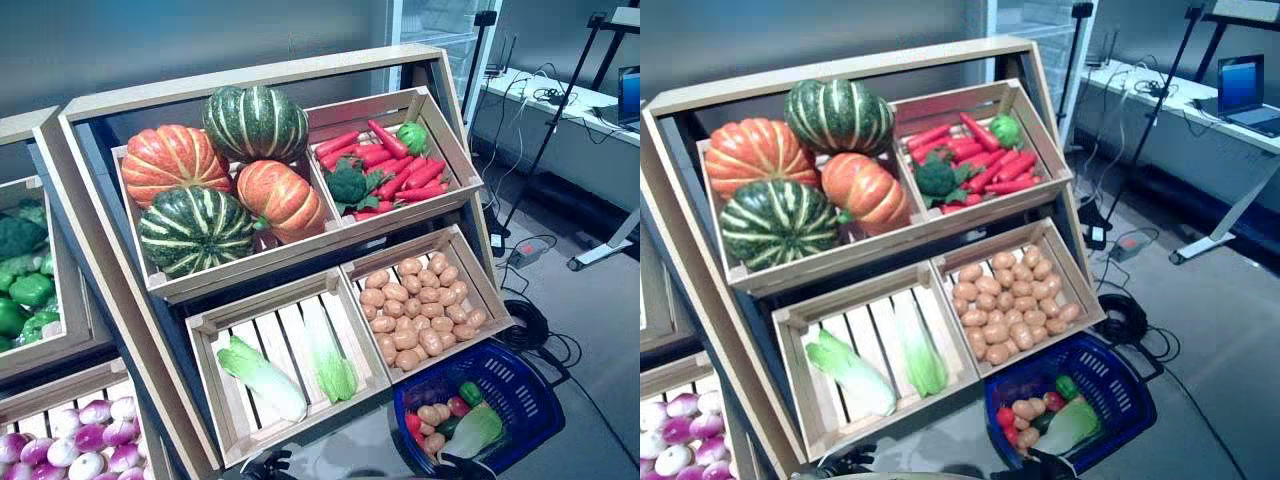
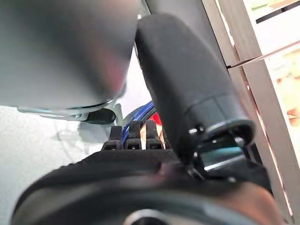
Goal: Put vegetables into the basket
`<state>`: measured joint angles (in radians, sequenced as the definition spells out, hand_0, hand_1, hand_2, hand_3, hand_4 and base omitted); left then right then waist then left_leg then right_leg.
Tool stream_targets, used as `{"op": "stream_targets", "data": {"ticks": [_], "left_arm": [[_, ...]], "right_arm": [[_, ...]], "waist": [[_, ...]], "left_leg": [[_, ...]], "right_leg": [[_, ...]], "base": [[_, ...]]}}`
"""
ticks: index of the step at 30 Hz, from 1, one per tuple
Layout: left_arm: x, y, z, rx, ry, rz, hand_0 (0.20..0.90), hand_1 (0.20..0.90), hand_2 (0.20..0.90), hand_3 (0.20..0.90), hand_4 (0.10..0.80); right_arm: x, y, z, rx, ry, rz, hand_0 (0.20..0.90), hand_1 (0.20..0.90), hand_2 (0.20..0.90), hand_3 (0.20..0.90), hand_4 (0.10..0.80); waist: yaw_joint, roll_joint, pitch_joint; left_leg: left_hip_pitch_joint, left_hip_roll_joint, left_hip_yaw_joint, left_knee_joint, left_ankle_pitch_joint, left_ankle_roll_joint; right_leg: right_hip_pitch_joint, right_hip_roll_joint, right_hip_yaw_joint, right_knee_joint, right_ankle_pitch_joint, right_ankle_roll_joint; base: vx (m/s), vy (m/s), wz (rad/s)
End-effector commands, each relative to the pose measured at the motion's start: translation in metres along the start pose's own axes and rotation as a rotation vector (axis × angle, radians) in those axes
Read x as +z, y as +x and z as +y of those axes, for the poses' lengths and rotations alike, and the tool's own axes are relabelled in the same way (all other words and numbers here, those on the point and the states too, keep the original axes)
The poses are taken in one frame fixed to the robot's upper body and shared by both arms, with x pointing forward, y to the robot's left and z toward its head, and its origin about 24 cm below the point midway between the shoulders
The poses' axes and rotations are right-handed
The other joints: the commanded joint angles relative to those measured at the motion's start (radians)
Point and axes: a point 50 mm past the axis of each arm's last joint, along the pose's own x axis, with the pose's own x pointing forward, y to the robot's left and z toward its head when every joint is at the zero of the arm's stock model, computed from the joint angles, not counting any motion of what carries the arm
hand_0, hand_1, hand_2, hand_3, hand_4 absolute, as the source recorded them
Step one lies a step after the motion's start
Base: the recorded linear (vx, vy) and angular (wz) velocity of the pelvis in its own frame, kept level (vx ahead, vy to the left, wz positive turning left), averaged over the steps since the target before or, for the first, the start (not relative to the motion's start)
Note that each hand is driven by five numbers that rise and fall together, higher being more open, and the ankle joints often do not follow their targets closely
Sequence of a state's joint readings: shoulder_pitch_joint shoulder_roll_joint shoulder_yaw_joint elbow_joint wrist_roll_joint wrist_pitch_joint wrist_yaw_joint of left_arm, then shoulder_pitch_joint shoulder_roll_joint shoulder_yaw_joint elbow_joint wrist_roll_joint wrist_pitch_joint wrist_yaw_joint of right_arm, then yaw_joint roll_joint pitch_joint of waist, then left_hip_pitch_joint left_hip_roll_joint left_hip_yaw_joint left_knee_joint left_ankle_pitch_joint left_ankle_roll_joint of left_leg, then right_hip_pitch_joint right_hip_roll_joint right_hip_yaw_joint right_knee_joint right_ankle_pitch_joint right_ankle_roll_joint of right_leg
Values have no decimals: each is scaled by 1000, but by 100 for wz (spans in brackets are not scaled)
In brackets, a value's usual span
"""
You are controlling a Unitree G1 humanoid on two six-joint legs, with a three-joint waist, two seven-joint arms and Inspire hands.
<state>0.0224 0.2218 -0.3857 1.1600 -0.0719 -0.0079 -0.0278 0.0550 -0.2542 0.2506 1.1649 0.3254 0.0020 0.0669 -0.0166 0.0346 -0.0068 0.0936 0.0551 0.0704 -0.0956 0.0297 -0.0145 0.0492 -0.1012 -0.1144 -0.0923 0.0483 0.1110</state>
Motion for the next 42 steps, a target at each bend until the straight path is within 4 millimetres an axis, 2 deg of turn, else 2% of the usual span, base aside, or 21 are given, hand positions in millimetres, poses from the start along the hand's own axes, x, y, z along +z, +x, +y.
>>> {"op": "stream_targets", "data": {"ticks": [1,6,8,9,11,12,13,15,18,23,27,28,30,32,33,35,36,38,39,42], "left_arm": [[24,4,12,55,58,-56,900,900,900,900,800],[26,4,12,53,53,-71,900,900,900,900,800],[34,4,12,52,65,-127,900,900,900,900,800],[49,2,14,41,52,-215,900,900,900,900,800],[64,0,16,39,45,-284,900,900,900,900,800],[80,-4,18,38,38,-367,900,900,900,900,800],[107,-14,24,20,31,-493,900,900,900,900,800],[125,-24,30,14,31,-581,900,900,900,900,800],[156,-54,50,31,29,-749,900,900,900,900,800],[193,-107,74,13,-10,-1013,900,900,900,900,800],[210,-134,81,11,49,-1151,900,900,900,900,800],[218,-145,87,31,68,-1200,900,900,900,900,800],[234,-167,105,173,139,-1279,900,900,900,900,800],[239,-176,117,276,194,-1292,900,900,900,900,800],[239,-176,118,287,200,-1291,900,900,900,900,800],[242,-184,139,512,342,-1233,900,900,900,900,800],[242,-185,140,524,347,-1230,900,900,900,900,800],[240,-190,157,681,441,-1169,900,900,900,900,800],[237,-197,168,827,550,-1140,900,900,900,900,800],[236,-209,179,1025,765,-1100,900,900,900,900,800]], "right_arm": [[24,5,27,104,31,-74,900,900,900,900,800],[22,5,28,106,17,-67,900,900,900,900,800],[23,6,29,110,5,-69,900,900,900,900,800],[25,6,29,112,4,-71,900,900,900,900,800],[27,5,29,112,6,-75,900,900,900,900,800],[29,5,29,112,3,-79,900,900,900,900,800],[32,5,27,110,-4,-86,900,900,900,900,800],[34,4,24,106,-7,-91,900,900,900,900,800],[32,3,18,98,-18,-93,900,900,900,900,800],[34,0,9,88,-30,-122,900,900,900,900,800],[43,0,5,92,-60,-154,900,900,900,900,800],[51,0,2,91,-74,-174,900,900,900,900,800],[67,-1,-3,83,-90,-217,900,900,900,900,800],[76,-2,-7,81,-106,-240,900,900,900,900,800],[76,-2,-7,80,-107,-243,900,900,900,900,800],[87,-3,-13,70,-113,-277,900,900,900,900,800],[87,-3,-13,70,-113,-279,900,900,900,900,800],[94,-5,-15,61,-98,-307,900,900,900,900,800],[98,-5,-17,57,-93,-326,900,900,900,900,800],[100,-6,-18,55,-113,-344,900,900,900,900,800]], "waist": [[-5,-39,33],[-7,-39,37],[-8,-40,41],[-7,-40,43],[-6,-39,46],[-4,-38,50],[0,-34,60],[5,-32,67],[19,-29,80],[38,-20,107],[47,-12,128],[49,-8,145],[54,3,188],[58,7,216],[58,8,218],[64,15,259],[64,15,261],[69,17,293],[74,20,317],[81,20,349]], "left_leg": [[-12,3,-29,8,-37,-21],[-15,5,-25,8,-34,-22],[-15,4,-25,8,-32,-22],[-15,4,-25,8,-32,-23],[-15,3,-26,8,-32,-24],[-18,3,-27,8,-31,-25],[-24,4,-28,8,-28,-25],[-30,4,-29,8,-27,-25],[-35,1,-31,8,-27,-22],[-61,3,-38,12,-14,-20],[-95,6,-48,12,-2,-22],[-115,5,-52,14,4,-22],[-159,2,-65,24,18,-24],[-187,1,-74,40,25,-27],[-191,0,-76,43,25,-27],[-239,-7,-92,84,32,-33],[-244,-7,-93,89,32,-33],[-280,-12,-103,125,36,-37],[-307,-16,-109,151,39,-39],[-347,-22,-124,190,40,-42]], "right_leg": [[44,-10,14,10,-18,-4],[40,-9,11,12,-18,-4],[39,-8,14,13,-18,-4],[40,-7,13,12,-17,-4],[40,-7,13,12,-17,-5],[37,-7,13,13,-17,-6],[29,-6,12,15,-14,-7],[25,-5,9,14,-13,-8],[23,-4,-2,10,-10,-10],[5,6,-11,15,-14,-24],[-29,15,-15,26,-18,-33],[-49,18,-15,37,-21,-38],[-91,23,-17,70,-32,-51],[-115,25,-22,91,-38,-58],[-118,25,-23,93,-39,-59],[-150,28,-31,124,-48,-70],[-152,28,-32,127,-49,-70],[-173,28,-40,150,-54,-77],[-191,29,-44,166,-56,-83],[-212,29,-49,186,-57,-86]], "base": [[0,0,0],[0,0,0],[0,0,0],[0,0,0],[0,0,0],[-36,10,1],[-53,11,1],[-49,8,1],[10,3,3],[-9,14,2],[-99,21,2],[-209,17,4],[-255,13,3],[-158,-3,10],[-135,-4,20],[-146,-15,12],[-133,-26,5],[-128,-26,13],[-128,-26,22],[-84,-40,9]]}}
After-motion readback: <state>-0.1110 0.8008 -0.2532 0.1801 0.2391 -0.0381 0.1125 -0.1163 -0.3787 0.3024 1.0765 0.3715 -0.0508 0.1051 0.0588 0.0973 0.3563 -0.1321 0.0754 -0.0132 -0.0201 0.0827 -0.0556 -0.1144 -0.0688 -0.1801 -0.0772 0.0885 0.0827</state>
